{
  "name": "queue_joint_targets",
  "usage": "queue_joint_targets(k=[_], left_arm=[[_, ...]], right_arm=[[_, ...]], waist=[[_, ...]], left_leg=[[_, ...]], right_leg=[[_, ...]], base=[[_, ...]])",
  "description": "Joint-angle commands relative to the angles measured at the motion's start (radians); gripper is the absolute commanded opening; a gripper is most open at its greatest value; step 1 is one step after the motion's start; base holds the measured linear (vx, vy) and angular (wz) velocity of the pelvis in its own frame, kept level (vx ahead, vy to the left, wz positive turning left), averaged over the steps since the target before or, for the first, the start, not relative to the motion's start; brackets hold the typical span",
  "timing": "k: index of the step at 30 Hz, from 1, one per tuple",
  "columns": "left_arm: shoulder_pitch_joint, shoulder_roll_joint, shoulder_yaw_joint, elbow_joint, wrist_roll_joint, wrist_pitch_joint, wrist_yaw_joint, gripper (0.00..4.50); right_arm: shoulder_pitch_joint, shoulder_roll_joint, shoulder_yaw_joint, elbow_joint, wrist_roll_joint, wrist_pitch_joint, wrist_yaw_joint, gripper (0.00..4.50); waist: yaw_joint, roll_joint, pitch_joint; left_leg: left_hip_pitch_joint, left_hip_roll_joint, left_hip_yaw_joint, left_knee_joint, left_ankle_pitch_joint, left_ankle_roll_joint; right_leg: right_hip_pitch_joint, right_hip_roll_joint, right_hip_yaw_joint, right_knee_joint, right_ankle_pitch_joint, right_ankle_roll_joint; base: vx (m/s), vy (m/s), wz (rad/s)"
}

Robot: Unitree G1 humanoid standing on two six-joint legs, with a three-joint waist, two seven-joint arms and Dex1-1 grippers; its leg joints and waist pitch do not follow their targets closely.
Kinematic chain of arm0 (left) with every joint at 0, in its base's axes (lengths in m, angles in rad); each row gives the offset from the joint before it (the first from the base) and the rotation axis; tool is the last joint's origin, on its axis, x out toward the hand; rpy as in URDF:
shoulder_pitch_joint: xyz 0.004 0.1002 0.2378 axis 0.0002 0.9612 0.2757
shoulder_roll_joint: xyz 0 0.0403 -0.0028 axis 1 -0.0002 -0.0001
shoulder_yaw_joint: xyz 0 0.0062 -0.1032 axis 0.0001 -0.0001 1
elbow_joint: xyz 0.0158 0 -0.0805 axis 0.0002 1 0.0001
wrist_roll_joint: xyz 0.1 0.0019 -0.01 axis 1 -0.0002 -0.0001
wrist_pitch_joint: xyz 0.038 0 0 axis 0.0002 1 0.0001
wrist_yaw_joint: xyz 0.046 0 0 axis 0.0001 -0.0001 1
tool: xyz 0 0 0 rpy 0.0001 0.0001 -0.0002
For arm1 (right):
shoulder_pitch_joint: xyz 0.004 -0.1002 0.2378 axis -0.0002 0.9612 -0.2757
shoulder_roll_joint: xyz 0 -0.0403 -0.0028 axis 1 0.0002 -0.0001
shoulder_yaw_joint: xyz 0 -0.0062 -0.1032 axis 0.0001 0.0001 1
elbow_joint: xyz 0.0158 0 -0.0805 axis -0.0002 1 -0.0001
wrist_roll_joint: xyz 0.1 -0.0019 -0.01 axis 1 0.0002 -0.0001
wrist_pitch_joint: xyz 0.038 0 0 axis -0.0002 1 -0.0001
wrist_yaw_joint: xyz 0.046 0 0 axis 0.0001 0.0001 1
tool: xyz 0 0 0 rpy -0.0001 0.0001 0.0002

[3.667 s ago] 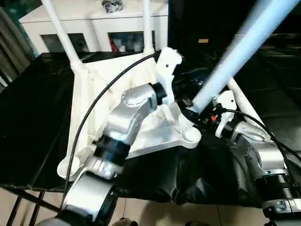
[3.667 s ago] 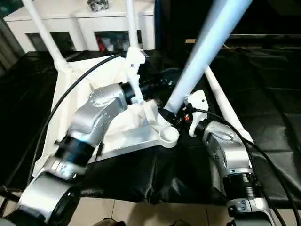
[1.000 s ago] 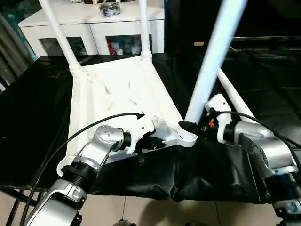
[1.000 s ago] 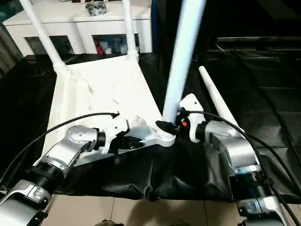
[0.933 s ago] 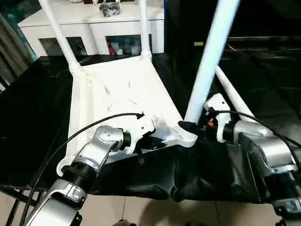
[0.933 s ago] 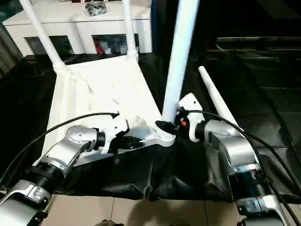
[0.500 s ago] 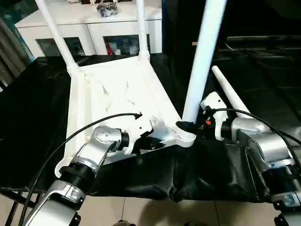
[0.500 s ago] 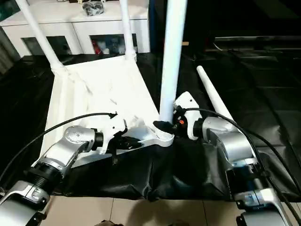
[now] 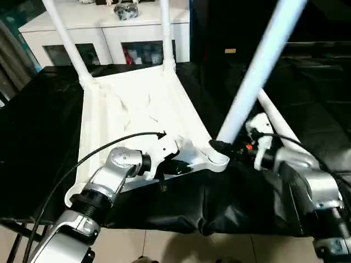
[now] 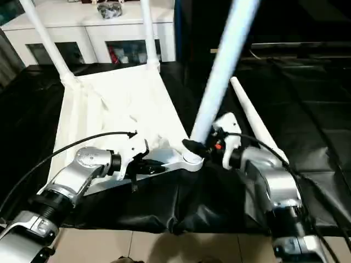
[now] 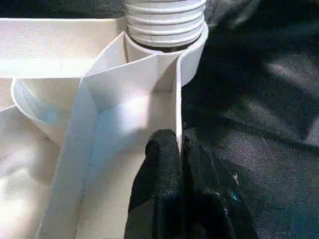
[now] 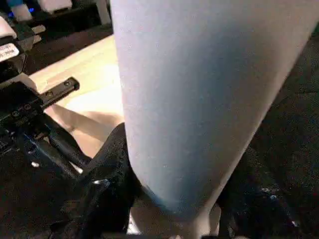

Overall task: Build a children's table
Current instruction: Insert table leg to table base

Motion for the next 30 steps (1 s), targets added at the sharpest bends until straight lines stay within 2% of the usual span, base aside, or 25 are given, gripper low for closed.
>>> queue_joint_targets(k=[1,6,10,12,14,18,19,21,22,23,24,28,29,30], left_arm=[[-0.009,-0.012,0.033,0.0,-0.035,-0.022,-0.008,0.0],[-0.011,-0.015,0.036,0.005,-0.033,-0.025,-0.002,0.0],[-0.012,-0.015,0.036,0.008,-0.03,-0.027,0.0,0.0],[-0.012,-0.014,0.035,0.009,-0.028,-0.029,-0.001,0.0],[-0.011,-0.011,0.031,0.011,-0.022,-0.032,-0.003,0.0],[-0.007,-0.005,0.023,0.007,-0.015,-0.036,-0.007,0.0],[-0.005,-0.004,0.023,0.004,-0.016,-0.035,-0.008,0.0],[-0.004,-0.004,0.022,0.001,-0.016,-0.033,-0.008,0.0],[-0.004,-0.004,0.022,0.001,-0.016,-0.033,-0.008,0.0],[-0.001,-0.003,0.021,-0.005,-0.016,-0.03,-0.009,0.0],[0.002,-0.003,0.021,-0.01,-0.016,-0.029,-0.01,0.0],[0.006,-0.002,0.02,-0.017,-0.018,-0.026,-0.013,0.0],[0.01,0.0,0.02,-0.026,-0.019,-0.022,-0.016,0.0],[0.011,0.0,0.02,-0.027,-0.019,-0.022,-0.016,0.0]], right_arm=[[0.05,0.003,0.008,0.04,-0.031,0.013,-0.036,1.91],[0.081,0.026,0.007,0.016,-0.035,-0.01,-0.067,1.91],[0.1,0.041,0.032,-0.022,-0.064,-0.035,-0.103,1.91],[0.1,0.036,0.056,-0.035,-0.094,-0.044,-0.109,1.91],[0.096,0.024,0.088,-0.043,-0.124,-0.046,-0.106,1.91],[0.077,0.001,0.128,-0.052,-0.143,-0.024,-0.08,1.91],[0.068,-0.006,0.137,-0.051,-0.143,-0.013,-0.064,1.91],[0.062,-0.012,0.144,-0.049,-0.146,-0.006,-0.053,1.91],[0.062,-0.013,0.145,-0.049,-0.146,-0.006,-0.053,1.91],[0.051,-0.026,0.164,-0.045,-0.147,0.005,-0.016,1.91],[0.043,-0.035,0.177,-0.04,-0.148,0.009,0.005,1.91],[0.029,-0.045,0.193,-0.028,-0.152,0.012,0.03,1.91],[0.012,-0.051,0.205,-0.008,-0.153,0.003,0.06,1.91],[0.01,-0.052,0.206,-0.006,-0.152,0.001,0.064,1.91]], waist=[[0.002,-0.025,-0.063],[0.0,-0.024,-0.06],[-0.002,-0.024,-0.059],[-0.004,-0.021,-0.058],[-0.005,-0.024,-0.057],[-0.007,-0.024,-0.057],[-0.006,-0.028,-0.057],[-0.006,-0.029,-0.057],[-0.006,-0.036,-0.057],[-0.004,-0.034,-0.057],[-0.004,-0.04,-0.058],[-0.003,-0.038,-0.058],[-0.003,-0.046,-0.06],[-0.003,-0.045,-0.06]], left_leg=[[0.016,0.04,-0.025,-0.075,-0.299,0.047],[0.017,0.04,-0.027,-0.079,-0.317,0.043],[0.017,0.04,-0.028,-0.081,-0.33,0.038],[0.018,0.04,-0.029,-0.083,-0.34,0.032],[0.02,0.039,-0.029,-0.083,-0.351,0.03],[0.02,0.04,-0.03,-0.085,-0.354,0.032],[0.02,0.04,-0.029,-0.084,-0.35,0.036],[0.019,0.04,-0.029,-0.083,-0.341,0.039],[0.019,0.04,-0.027,-0.082,-0.339,0.041],[0.019,0.04,-0.027,-0.082,-0.33,0.044],[0.018,0.041,-0.028,-0.082,-0.324,0.047],[0.018,0.042,-0.027,-0.083,-0.322,0.047],[0.017,0.043,-0.027,-0.083,-0.316,0.048],[0.016,0.044,-0.028,-0.084,-0.319,0.048]], right_leg=[[0.041,-0.052,0.031,-0.087,-0.433,-0.171],[0.037,-0.052,0.03,-0.092,-0.481,-0.151],[0.034,-0.052,0.03,-0.096,-0.502,-0.136],[0.033,-0.05,0.029,-0.096,-0.506,-0.132],[0.033,-0.051,0.029,-0.099,-0.517,-0.128],[0.034,-0.051,0.029,-0.098,-0.511,-0.128],[0.033,-0.052,0.03,-0.097,-0.511,-0.13],[0.034,-0.052,0.031,-0.098,-0.508,-0.133],[0.033,-0.052,0.032,-0.099,-0.51,-0.132],[0.033,-0.054,0.032,-0.099,-0.513,-0.131],[0.035,-0.053,0.032,-0.097,-0.508,-0.131],[0.034,-0.053,0.033,-0.096,-0.499,-0.136],[0.035,-0.054,0.033,-0.094,-0.486,-0.138],[0.037,-0.054,0.033,-0.093,-0.487,-0.141]], base=[[0.0,0.0,0.0],[0.0,0.0,0.0],[0.0,0.0,0.0],[0.0,0.0,0.0],[0.0,0.0,0.0],[0.0,0.0,0.0],[0.0,0.0,0.0],[0.0,0.0,0.0],[0.0,0.0,0.0],[0.0,0.0,0.0],[0.0,0.0,0.0],[0.0,0.0,0.0],[0.0,0.0,0.0],[0.0,0.0,0.0]])
